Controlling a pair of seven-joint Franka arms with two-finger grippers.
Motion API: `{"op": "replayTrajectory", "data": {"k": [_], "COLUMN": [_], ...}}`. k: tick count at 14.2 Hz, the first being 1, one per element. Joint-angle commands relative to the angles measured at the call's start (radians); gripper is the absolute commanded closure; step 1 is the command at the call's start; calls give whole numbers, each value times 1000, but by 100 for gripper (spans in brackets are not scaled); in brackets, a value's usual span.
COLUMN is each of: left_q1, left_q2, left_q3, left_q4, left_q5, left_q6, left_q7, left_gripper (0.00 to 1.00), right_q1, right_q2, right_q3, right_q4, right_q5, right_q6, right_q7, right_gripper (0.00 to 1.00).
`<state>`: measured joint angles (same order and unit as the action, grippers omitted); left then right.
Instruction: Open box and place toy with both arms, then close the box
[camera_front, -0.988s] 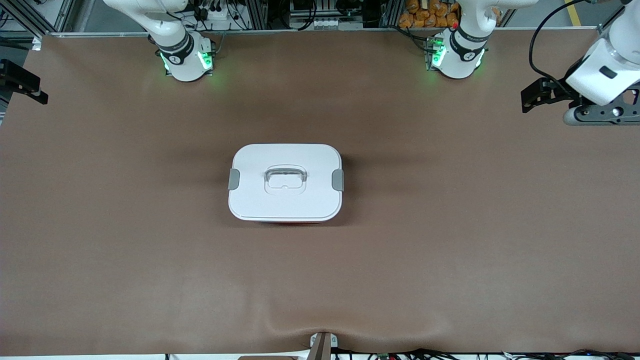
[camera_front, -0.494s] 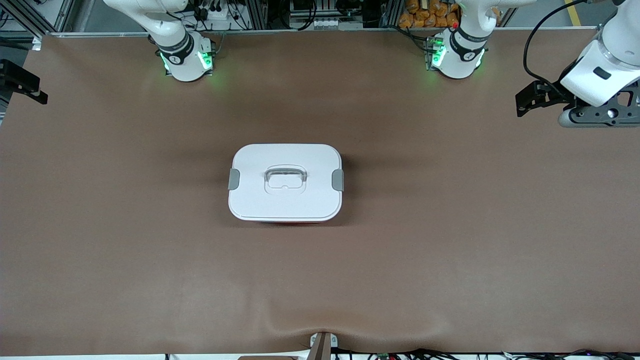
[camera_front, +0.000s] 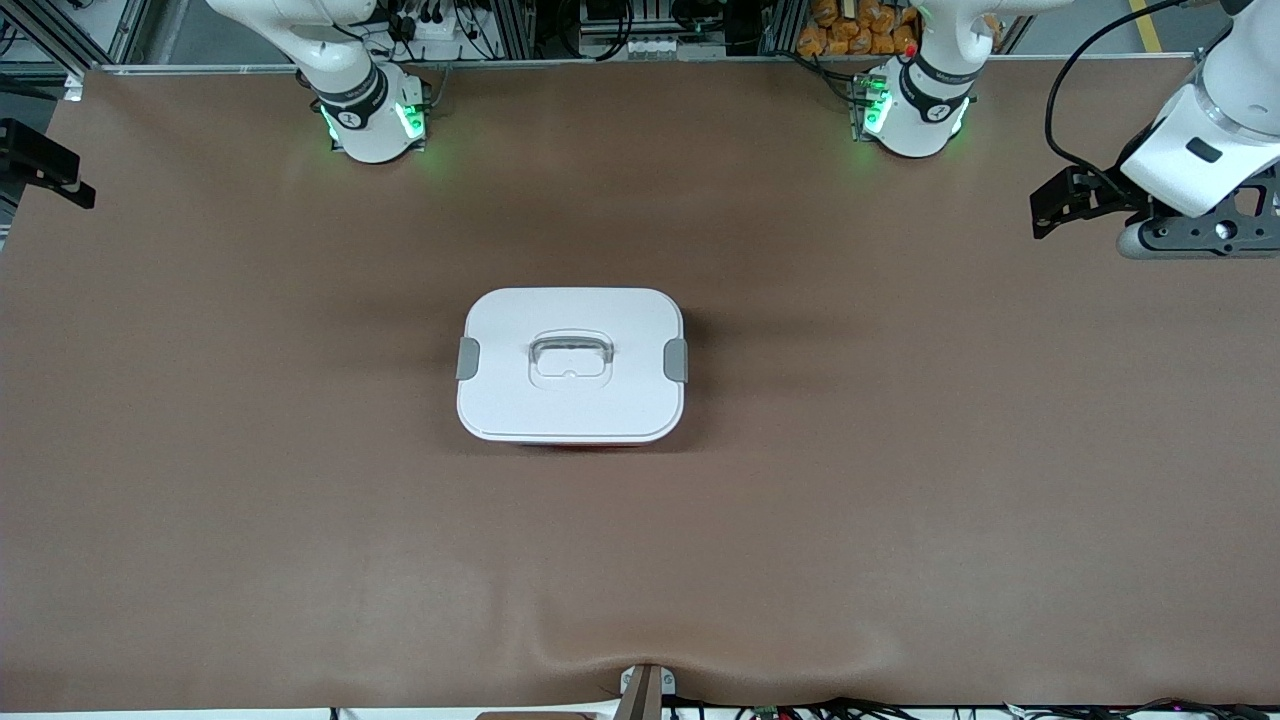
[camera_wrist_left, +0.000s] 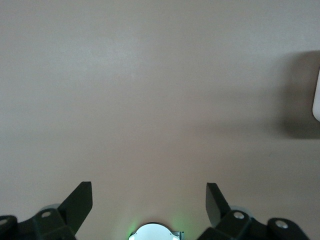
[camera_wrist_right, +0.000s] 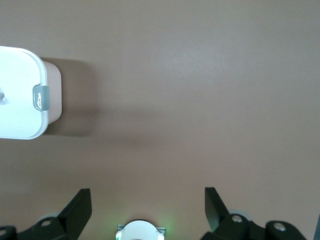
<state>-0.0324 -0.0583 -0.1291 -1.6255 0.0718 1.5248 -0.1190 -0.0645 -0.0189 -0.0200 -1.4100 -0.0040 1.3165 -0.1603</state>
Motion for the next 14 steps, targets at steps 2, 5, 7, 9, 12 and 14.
{"op": "replayTrajectory", "data": {"k": [2,5,7,9,12,14], "left_q1": [22,31,39,37,37,37], "left_q2": [8,0,2,2,0,0], "left_q3": [-11,-1,-1,-1,-1,-1], "left_q4": [1,7,12,10,7,6], "left_q5": [-27,-40,-55,-55,-53,-53], "left_q6": [21,25,25,26,26,26], "left_q7": [-13,-14,-16,-16,-14,-16], "left_gripper": [0,0,0,0,0,0], "right_q1": [-18,-18,-18,-18,-18,-18], "right_q2": [-4,-4,-4,-4,-4,-4], "right_q3": [8,6,6,6,6,6], "right_q4": [-3,-4,-3,-3,-4,-4], "right_q5": [-1,-1,-1,-1,-1,-1], "right_q6": [-5,-5,-3,-3,-3,-3], "right_q7": [-5,-5,-5,-5,-5,-5], "right_gripper": [0,0,0,0,0,0]}}
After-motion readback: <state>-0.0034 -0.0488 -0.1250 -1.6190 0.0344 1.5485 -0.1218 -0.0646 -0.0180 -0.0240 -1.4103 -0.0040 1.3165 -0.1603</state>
